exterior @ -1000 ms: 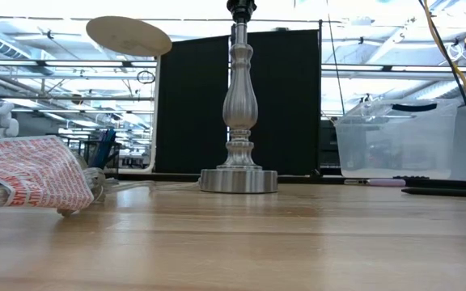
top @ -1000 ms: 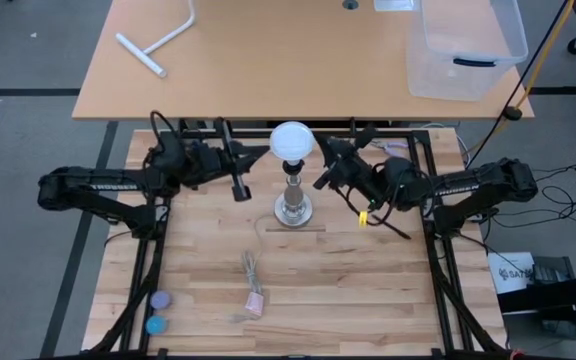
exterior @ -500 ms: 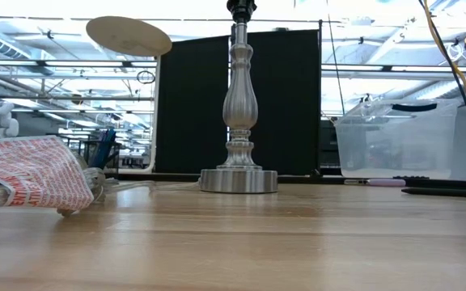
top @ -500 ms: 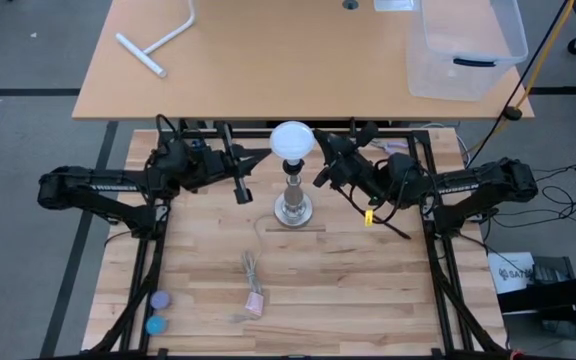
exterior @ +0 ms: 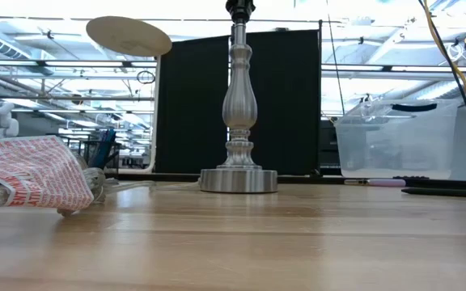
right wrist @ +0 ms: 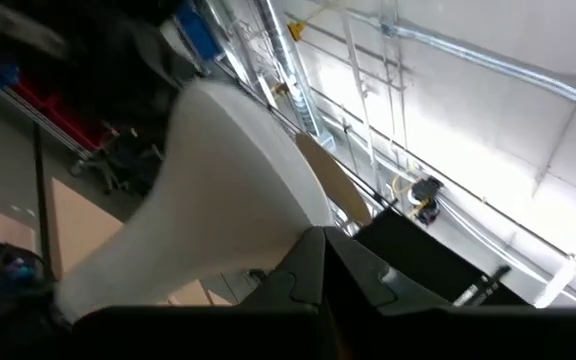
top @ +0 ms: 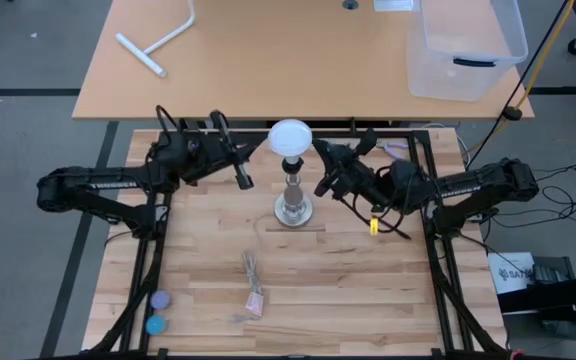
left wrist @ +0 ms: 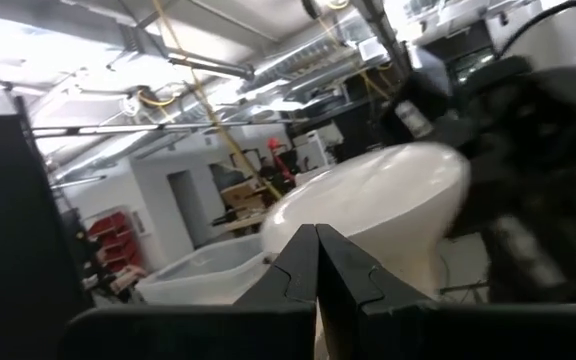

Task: Screw lightbulb
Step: Insert the lightbulb into the lamp

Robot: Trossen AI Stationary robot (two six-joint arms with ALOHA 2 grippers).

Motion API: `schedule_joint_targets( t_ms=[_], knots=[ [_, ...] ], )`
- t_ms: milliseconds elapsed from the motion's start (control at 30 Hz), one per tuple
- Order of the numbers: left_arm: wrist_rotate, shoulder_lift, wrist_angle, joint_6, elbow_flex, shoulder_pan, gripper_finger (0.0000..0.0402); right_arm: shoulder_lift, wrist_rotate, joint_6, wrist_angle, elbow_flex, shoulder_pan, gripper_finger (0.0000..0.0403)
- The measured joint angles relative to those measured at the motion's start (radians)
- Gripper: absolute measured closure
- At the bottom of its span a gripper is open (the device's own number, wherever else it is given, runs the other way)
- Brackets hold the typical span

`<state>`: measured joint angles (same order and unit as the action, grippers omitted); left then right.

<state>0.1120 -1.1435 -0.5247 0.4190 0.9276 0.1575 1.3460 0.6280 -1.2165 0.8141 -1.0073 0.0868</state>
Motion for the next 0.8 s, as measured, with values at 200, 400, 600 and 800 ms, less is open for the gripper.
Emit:
schedule_joint_targets(
  t_ms=[200,400,600,800],
  knots=[
    [-0.006,-0.002,0.021,-0.016,0.0,0.031,0.0401,0.0,-0.01,0.007,-0.009,-0.001,0.033,0.0403],
    [-0.006,-0.003,0.01,-0.027,0.0,0.066,0.0401,0.002,-0.01,0.055,-0.085,-0.001,0.059,0.0403],
    [0.0,-0.001,-0.057,-0.025,0.0,0.068,0.0401,0.002,0.017,0.118,-0.149,-0.001,0.05,0.0403],
    [-0.03,0.001,-0.098,0.013,0.0,0.018,0.0401,0.002,0.086,0.107,-0.154,-0.001,0.003,0.0403]
  ],
)
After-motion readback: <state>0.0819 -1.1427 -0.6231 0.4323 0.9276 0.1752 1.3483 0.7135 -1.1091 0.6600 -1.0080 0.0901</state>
